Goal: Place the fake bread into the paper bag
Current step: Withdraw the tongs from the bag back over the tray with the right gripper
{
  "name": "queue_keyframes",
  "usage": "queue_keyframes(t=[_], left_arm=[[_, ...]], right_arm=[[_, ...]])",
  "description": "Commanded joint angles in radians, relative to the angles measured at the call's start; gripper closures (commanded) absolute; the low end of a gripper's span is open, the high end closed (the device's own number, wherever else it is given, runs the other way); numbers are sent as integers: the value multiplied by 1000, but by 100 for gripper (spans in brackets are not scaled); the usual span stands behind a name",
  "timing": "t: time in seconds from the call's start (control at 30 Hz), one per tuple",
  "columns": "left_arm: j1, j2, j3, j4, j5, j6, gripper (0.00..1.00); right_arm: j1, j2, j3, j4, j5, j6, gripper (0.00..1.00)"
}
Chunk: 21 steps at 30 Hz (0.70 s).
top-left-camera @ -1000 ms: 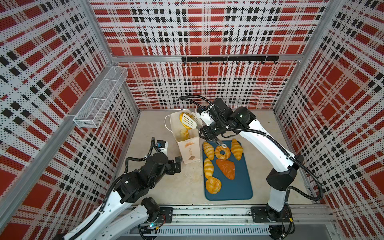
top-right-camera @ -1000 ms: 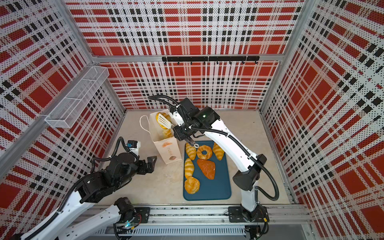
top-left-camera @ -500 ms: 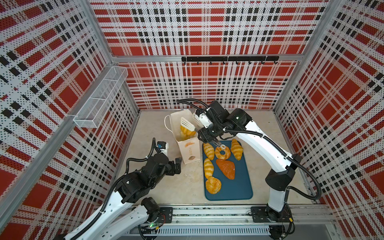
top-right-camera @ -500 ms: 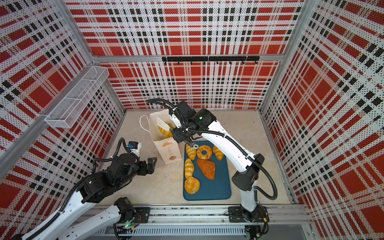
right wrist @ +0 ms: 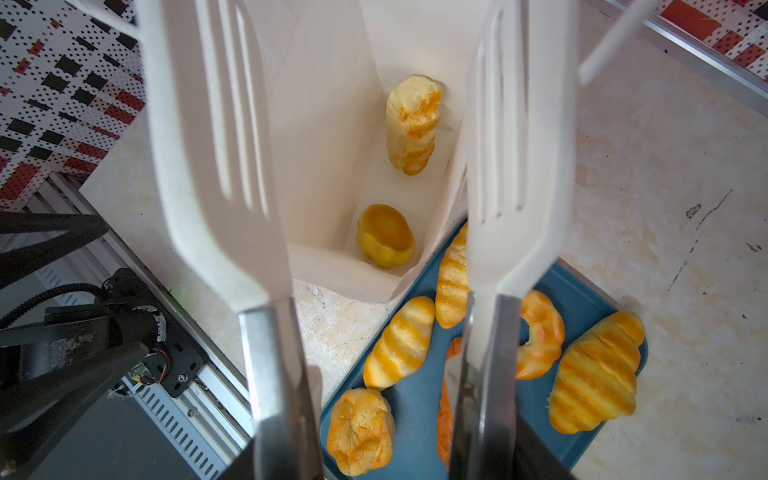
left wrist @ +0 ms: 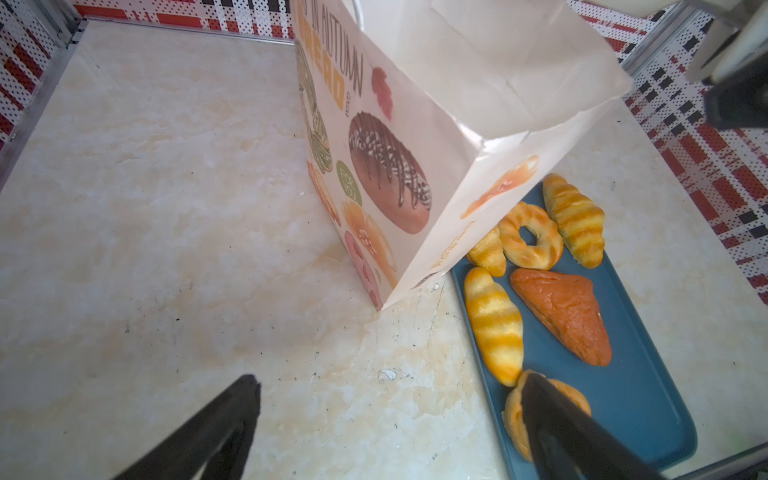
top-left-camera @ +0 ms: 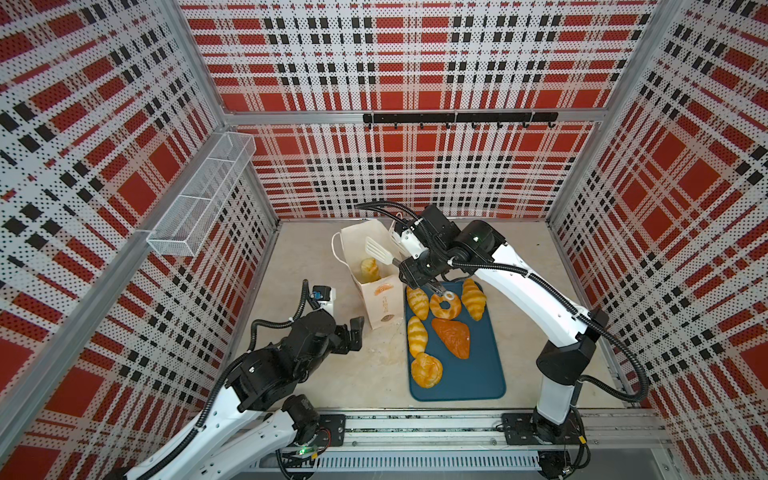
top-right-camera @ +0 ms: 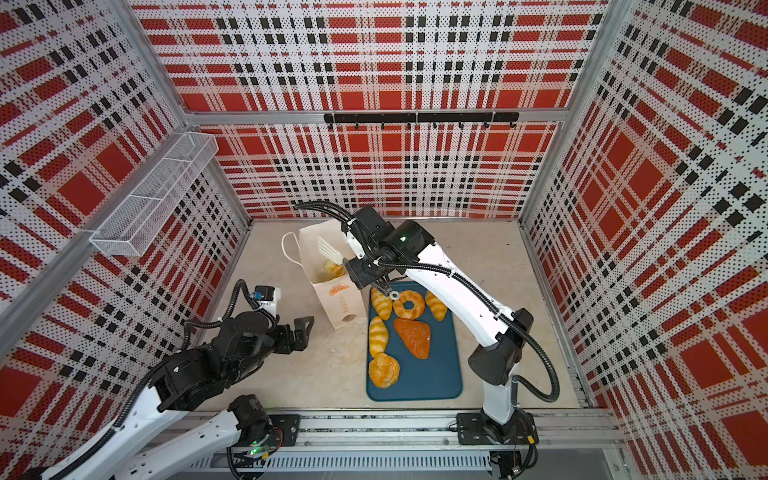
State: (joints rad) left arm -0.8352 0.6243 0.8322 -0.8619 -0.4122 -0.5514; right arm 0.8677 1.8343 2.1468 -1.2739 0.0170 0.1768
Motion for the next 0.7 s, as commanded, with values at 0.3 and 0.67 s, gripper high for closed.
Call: queue_keyframes(t=[0.3, 0.67], left_arm=[[-140, -1, -5, -31, -186, -63, 0], [-157, -17, -21, -58, -197, -74, 1]], right_arm=[[17, -179, -88, 55, 59, 41, 43], [57, -357, -303, 51, 150, 140, 43]])
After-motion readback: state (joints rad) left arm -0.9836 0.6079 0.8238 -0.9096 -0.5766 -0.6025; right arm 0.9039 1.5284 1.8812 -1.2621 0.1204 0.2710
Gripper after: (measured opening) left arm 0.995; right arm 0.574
